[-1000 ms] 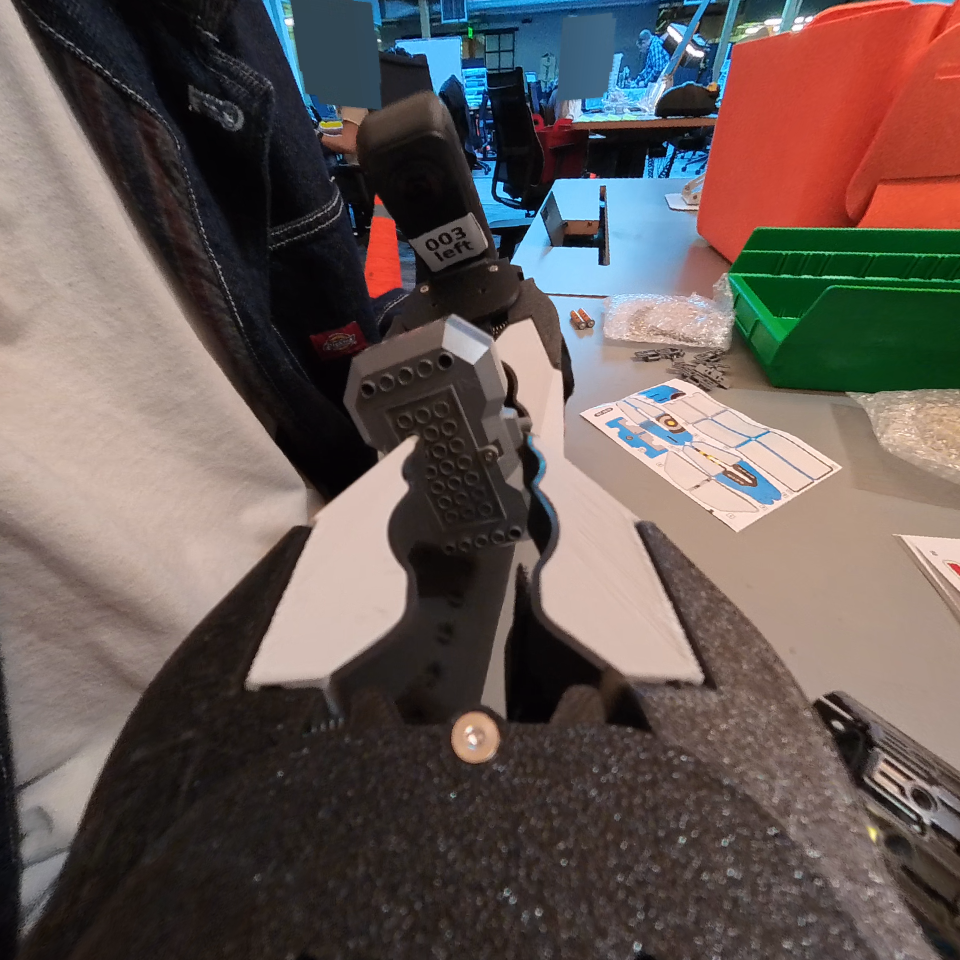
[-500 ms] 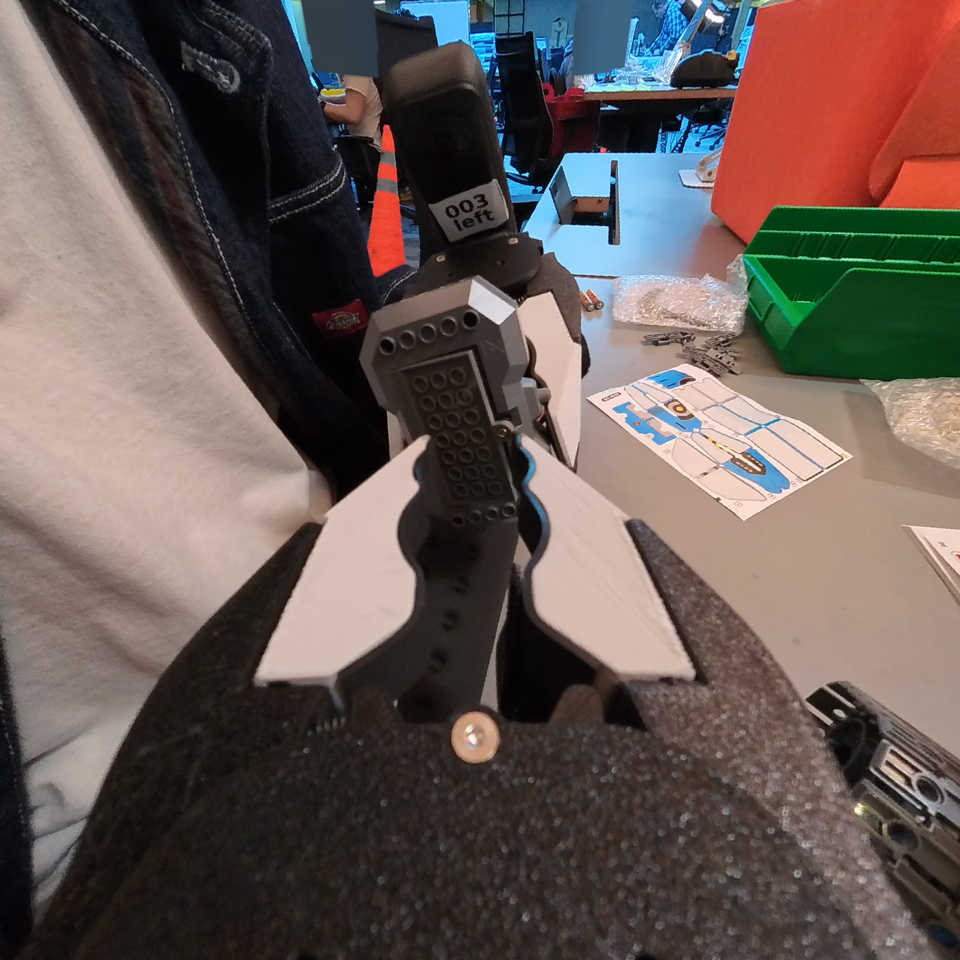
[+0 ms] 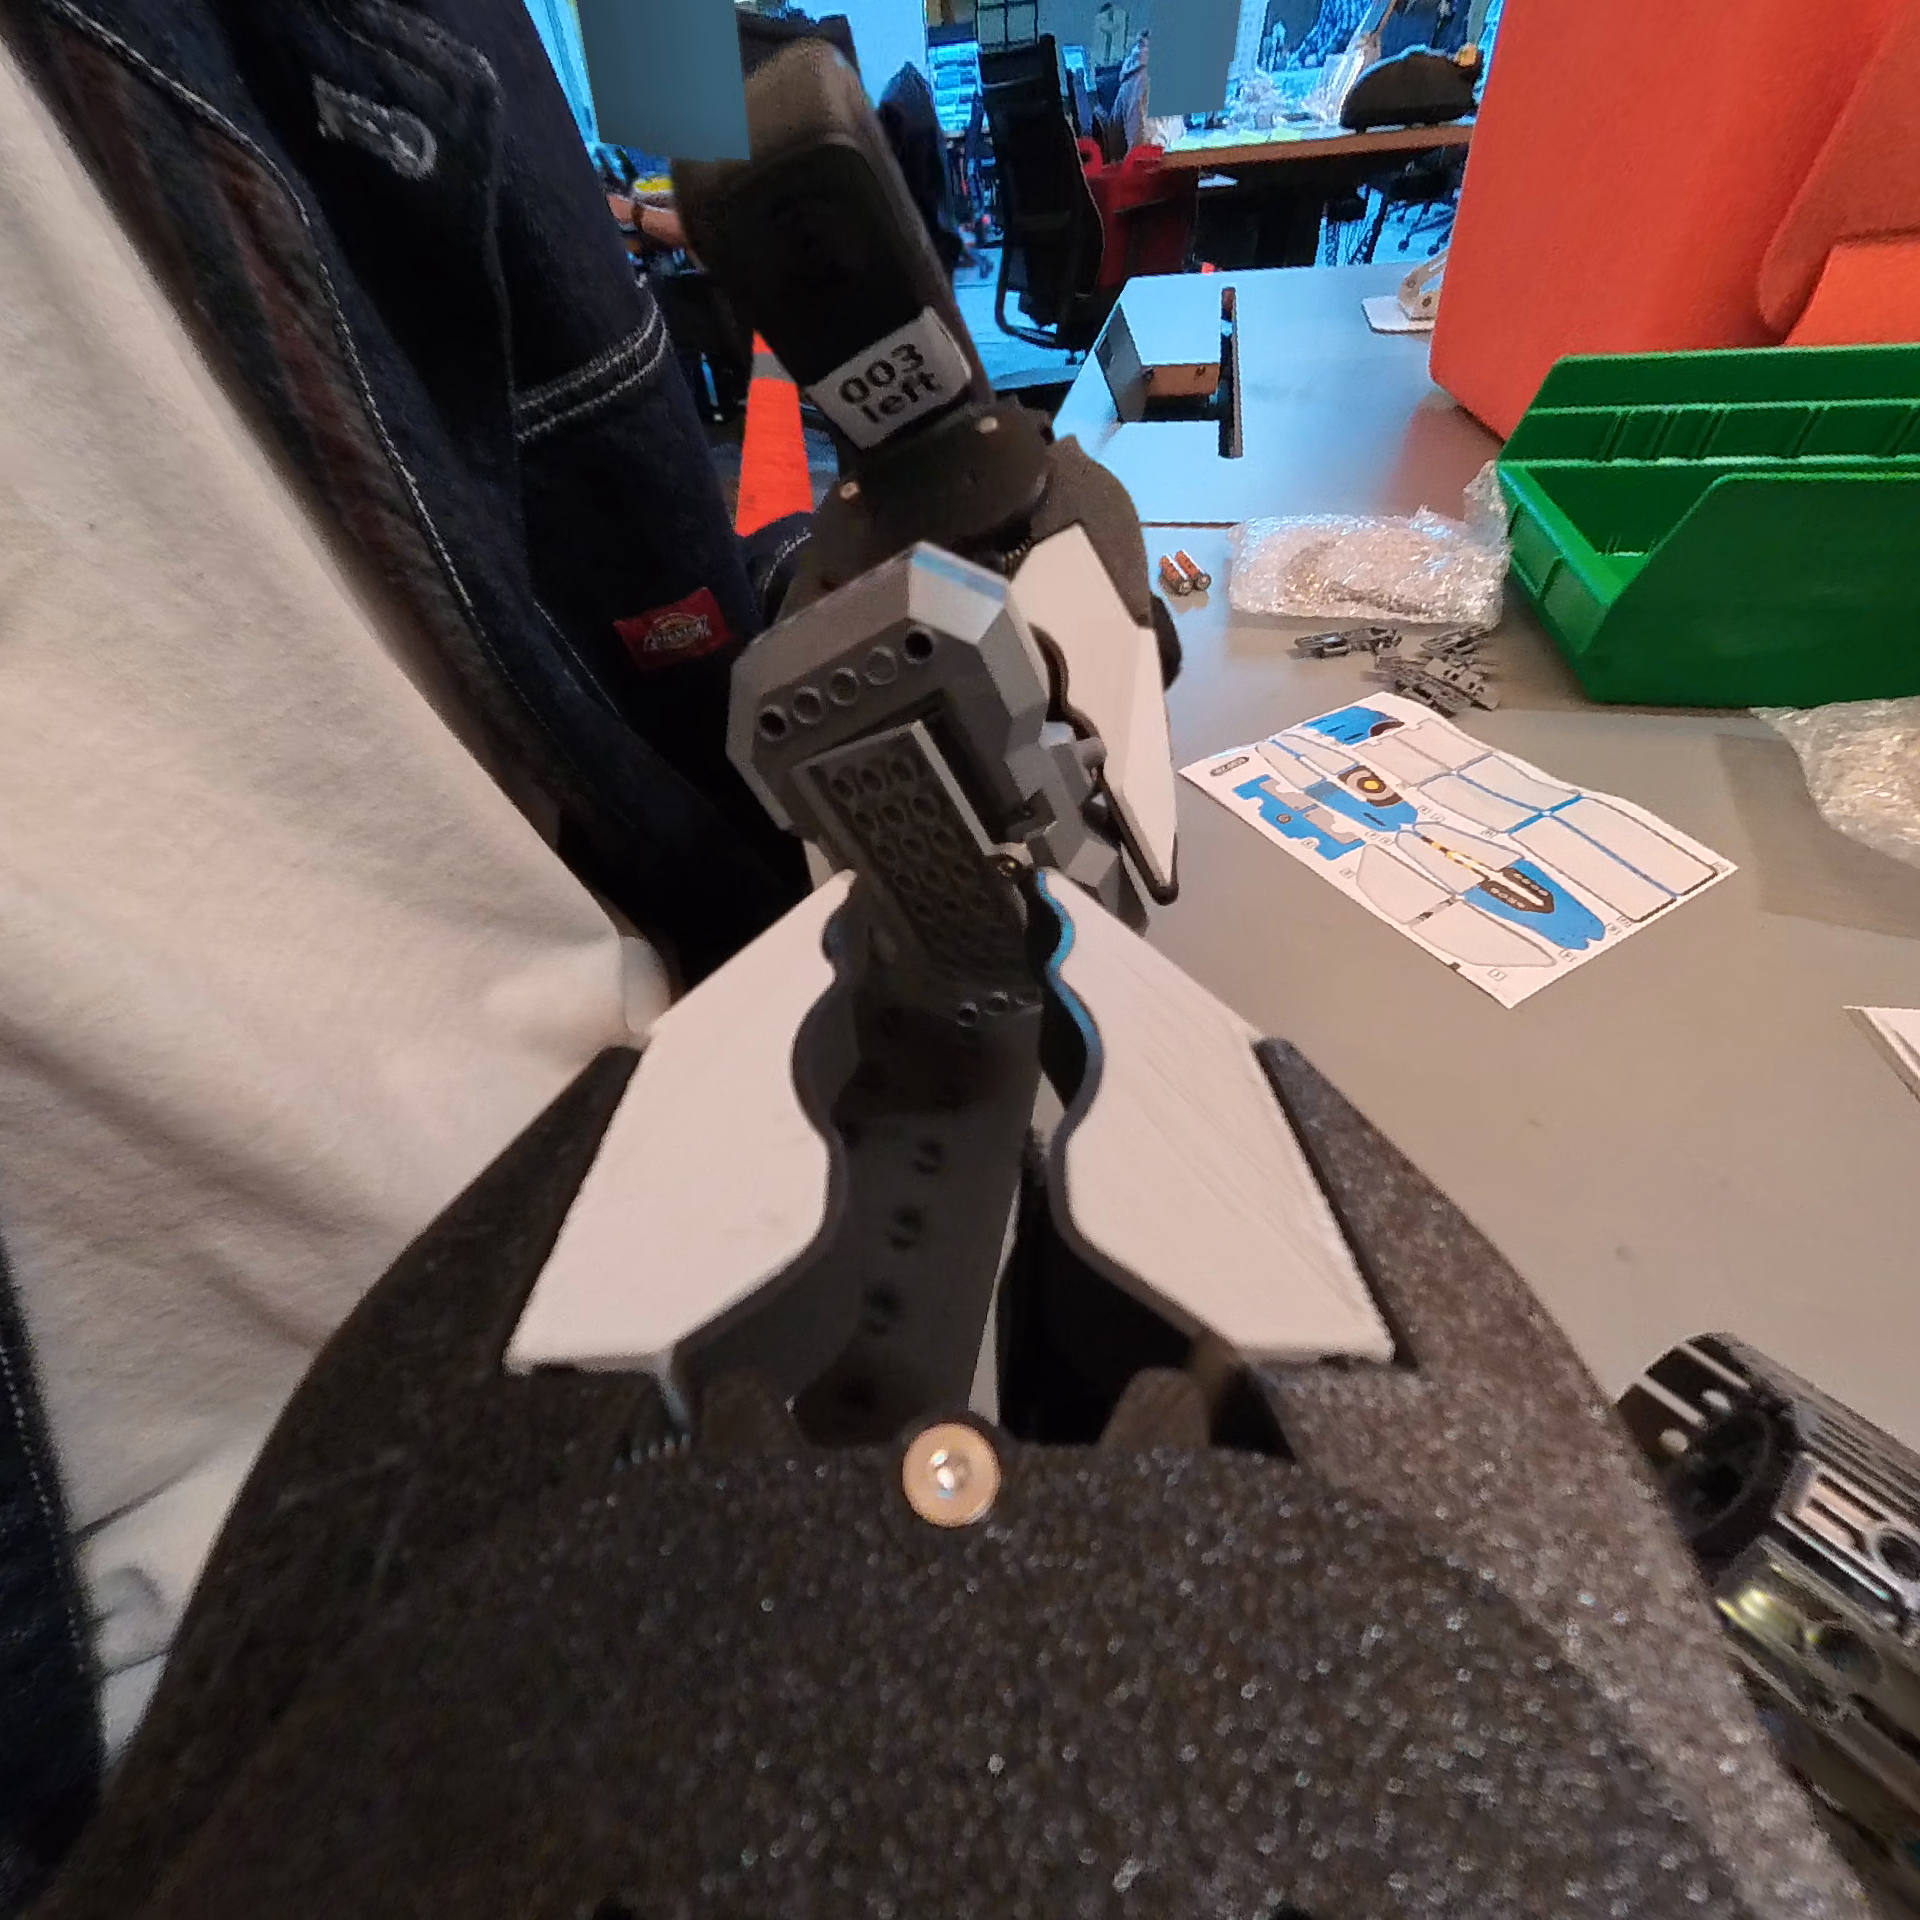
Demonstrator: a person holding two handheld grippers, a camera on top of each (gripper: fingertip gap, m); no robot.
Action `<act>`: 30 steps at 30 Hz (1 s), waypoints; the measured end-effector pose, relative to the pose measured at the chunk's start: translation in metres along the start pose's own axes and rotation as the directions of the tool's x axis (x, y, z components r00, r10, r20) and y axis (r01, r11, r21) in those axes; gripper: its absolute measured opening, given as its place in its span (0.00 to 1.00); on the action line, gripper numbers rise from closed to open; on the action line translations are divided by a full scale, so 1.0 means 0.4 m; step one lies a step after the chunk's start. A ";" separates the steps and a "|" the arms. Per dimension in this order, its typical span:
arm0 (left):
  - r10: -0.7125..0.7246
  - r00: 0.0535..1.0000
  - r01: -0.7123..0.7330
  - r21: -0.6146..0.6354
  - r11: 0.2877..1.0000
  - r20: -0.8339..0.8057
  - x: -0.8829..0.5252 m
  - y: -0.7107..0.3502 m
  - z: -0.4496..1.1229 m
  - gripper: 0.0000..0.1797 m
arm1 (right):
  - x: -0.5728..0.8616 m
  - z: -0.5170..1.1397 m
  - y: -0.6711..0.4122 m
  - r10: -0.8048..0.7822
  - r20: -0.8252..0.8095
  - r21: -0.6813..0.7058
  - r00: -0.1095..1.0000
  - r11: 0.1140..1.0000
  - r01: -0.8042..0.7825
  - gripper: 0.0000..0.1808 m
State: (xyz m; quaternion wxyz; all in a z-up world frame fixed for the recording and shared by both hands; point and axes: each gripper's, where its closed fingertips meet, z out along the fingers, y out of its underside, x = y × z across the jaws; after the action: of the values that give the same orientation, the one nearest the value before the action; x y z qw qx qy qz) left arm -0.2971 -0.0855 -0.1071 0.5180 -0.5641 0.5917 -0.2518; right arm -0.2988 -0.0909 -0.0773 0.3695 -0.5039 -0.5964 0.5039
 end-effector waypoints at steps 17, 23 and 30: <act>0.382 0.850 -0.332 -0.195 0.923 0.361 -0.101 -0.017 -0.023 0.39 | 0.049 0.031 -0.043 0.534 0.076 0.267 0.842 0.802 -0.533 0.42; 0.388 0.845 -0.336 -0.200 0.920 0.367 -0.098 -0.020 -0.020 0.39 | 0.068 0.011 -0.040 0.556 0.066 0.286 0.828 0.785 -0.550 0.35; 0.383 0.826 -0.332 -0.190 0.924 0.413 -0.116 -0.026 -0.036 0.39 | 0.077 -0.022 -0.054 0.578 0.109 0.336 0.808 0.744 -0.578 0.35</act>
State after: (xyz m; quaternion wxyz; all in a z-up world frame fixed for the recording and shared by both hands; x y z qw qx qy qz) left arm -0.3140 -0.0489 -0.0778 0.6447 -0.5131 0.5663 0.0177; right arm -0.3021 -0.0586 -0.0563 0.2801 -0.5892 -0.3102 0.6915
